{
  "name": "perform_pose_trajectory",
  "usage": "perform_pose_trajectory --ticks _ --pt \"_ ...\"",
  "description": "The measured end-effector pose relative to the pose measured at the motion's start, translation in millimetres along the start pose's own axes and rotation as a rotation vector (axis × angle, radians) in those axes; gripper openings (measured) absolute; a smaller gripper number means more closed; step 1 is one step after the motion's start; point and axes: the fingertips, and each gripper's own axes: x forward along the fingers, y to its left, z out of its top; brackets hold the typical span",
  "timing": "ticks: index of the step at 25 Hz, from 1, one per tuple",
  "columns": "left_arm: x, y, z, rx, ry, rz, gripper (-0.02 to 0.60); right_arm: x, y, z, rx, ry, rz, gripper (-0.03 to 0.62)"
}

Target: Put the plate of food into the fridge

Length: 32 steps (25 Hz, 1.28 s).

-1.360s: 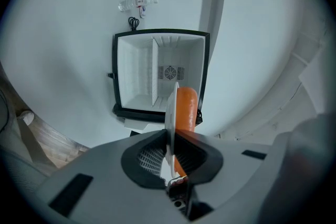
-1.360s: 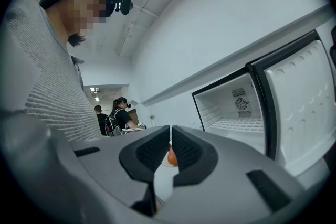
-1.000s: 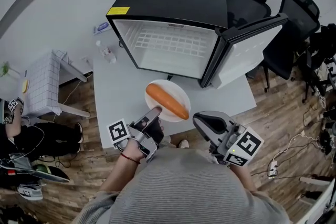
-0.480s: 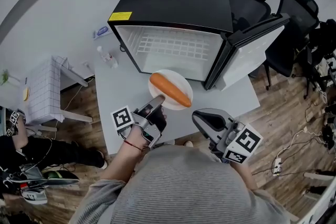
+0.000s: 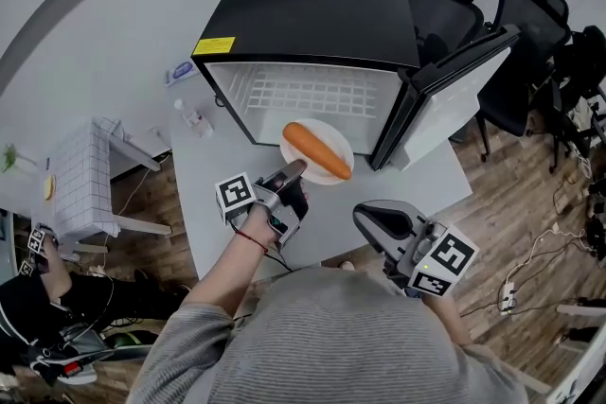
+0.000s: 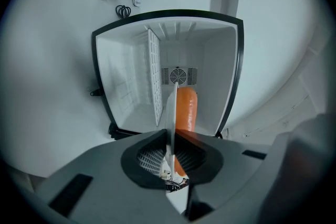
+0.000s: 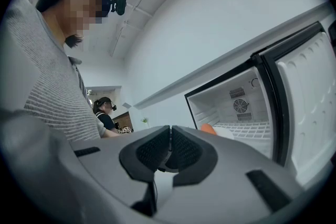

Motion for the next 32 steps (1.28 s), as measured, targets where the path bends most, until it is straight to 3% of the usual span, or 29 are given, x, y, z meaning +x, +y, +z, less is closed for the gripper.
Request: perform_pose_trajectory --ticks 4,16,22,32 --pt "14 14 23 0.049 0.011 0.036 0.041 4 -4 -2 0.005 0.001 -0.01 0.017" --pt "49 49 75 -0.022 -0.079 0.089 0.041 12 -15 -5 0.02 0.005 -0.041 0.017" --pt "61 48 93 -0.064 -0.131 0.068 0.042 11 -19 -10 0.033 0.006 -0.073 0.017" --pt "81 51 103 -0.051 -0.153 0.108 0.043 7 -26 -11 0.043 0.002 -0.106 0.017"
